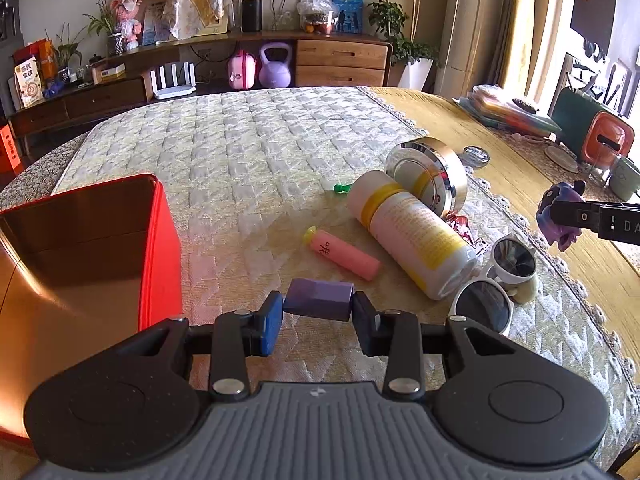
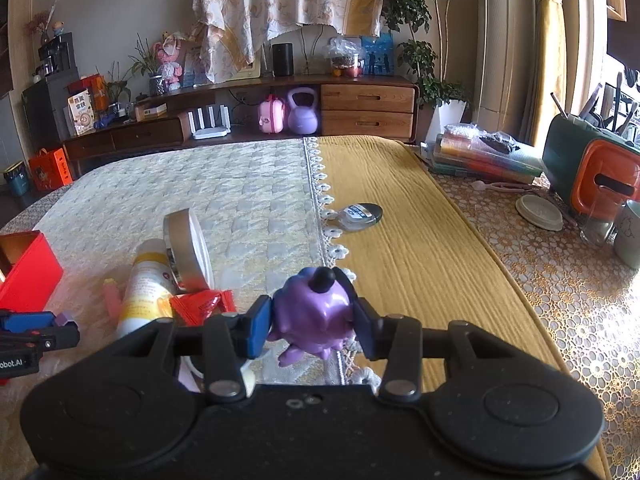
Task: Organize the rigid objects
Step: 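Carry eraser with left tool and octopus with right tool over the red tin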
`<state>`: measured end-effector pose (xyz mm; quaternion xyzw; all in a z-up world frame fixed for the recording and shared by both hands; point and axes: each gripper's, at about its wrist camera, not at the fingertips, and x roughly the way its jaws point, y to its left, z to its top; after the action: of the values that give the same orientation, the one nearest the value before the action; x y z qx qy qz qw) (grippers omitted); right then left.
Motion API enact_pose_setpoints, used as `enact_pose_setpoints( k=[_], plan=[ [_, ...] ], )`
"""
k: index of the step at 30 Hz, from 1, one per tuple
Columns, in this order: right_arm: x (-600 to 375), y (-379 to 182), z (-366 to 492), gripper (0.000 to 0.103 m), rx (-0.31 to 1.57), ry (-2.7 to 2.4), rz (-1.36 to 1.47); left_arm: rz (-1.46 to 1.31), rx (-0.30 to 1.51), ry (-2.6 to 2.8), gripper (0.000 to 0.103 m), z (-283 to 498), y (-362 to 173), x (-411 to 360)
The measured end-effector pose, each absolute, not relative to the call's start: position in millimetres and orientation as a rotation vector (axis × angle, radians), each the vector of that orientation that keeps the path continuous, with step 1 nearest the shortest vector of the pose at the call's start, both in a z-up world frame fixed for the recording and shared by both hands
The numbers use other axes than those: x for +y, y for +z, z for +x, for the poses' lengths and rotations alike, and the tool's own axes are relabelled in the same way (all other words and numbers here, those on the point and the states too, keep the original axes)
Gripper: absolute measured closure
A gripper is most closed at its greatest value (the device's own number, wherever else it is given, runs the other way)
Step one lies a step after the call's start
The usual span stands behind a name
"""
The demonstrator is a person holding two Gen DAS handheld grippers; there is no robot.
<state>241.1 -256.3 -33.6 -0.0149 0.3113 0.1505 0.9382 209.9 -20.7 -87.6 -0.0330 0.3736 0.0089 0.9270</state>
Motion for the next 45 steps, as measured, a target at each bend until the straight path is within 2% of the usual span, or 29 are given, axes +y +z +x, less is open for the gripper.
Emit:
enact_pose_setpoints(
  k=[10,20,32,45],
  plan=[
    [-227,16,197,0.059,0.54,0.442,-0.056,-0.092,0.723,0.018,0.066,179,-51,-8],
    [-164,40,181,0.059,0.528,0.62,-0.071,-0.119,0.688,0.076,0.066,150,-23,38],
    [-73,35,187,0.059,0.561,0.779,-0.094,-0.162,0.681,0.203,0.066,144,-26,127],
    [8,4,208,0.059,0.588,0.866,-0.234,-0.226,0.754,0.279,0.066,193,-53,194]
  ],
)
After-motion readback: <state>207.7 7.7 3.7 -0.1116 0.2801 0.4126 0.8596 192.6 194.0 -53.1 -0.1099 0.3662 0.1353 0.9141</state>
